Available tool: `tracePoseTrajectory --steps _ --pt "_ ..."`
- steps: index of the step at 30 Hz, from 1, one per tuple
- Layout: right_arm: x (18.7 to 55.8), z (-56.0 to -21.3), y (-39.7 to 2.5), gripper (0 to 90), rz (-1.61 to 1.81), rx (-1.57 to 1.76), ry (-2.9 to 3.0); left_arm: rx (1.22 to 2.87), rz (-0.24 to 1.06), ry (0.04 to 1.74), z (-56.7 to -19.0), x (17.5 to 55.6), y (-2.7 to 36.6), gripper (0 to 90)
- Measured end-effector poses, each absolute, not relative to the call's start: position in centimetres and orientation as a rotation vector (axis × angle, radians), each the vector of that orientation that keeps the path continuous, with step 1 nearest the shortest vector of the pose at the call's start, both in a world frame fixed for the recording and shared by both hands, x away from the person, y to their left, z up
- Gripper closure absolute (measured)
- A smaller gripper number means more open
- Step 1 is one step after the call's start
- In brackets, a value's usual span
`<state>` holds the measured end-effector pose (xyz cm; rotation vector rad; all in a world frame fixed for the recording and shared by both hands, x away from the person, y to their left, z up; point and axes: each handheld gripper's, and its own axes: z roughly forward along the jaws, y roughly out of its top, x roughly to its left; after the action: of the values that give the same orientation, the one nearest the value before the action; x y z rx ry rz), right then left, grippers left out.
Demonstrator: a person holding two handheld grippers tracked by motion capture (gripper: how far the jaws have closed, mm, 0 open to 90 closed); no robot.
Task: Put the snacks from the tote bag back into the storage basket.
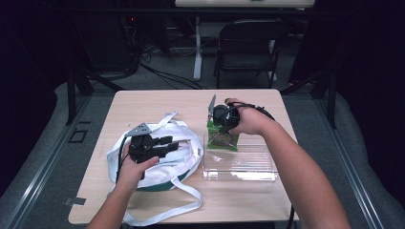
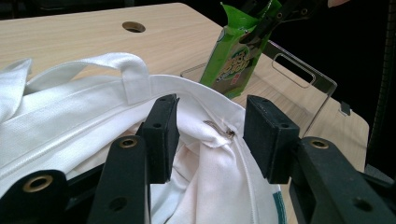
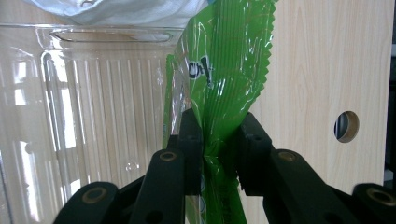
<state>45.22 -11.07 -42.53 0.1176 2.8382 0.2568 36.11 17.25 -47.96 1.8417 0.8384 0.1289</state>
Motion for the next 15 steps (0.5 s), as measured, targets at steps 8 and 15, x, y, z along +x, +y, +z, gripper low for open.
tracePoseTrajectory --steps 8,15 --pt "45.4 -43.5 -10.6 74.5 0.244 0.052 2.813 1.846 0.129 0.842 -48.1 36.2 17.3 54.7" --pt "45.6 -44.0 -10.3 73.5 0.232 0.015 2.790 1.844 0.129 0.847 -48.1 36.2 17.4 54.7"
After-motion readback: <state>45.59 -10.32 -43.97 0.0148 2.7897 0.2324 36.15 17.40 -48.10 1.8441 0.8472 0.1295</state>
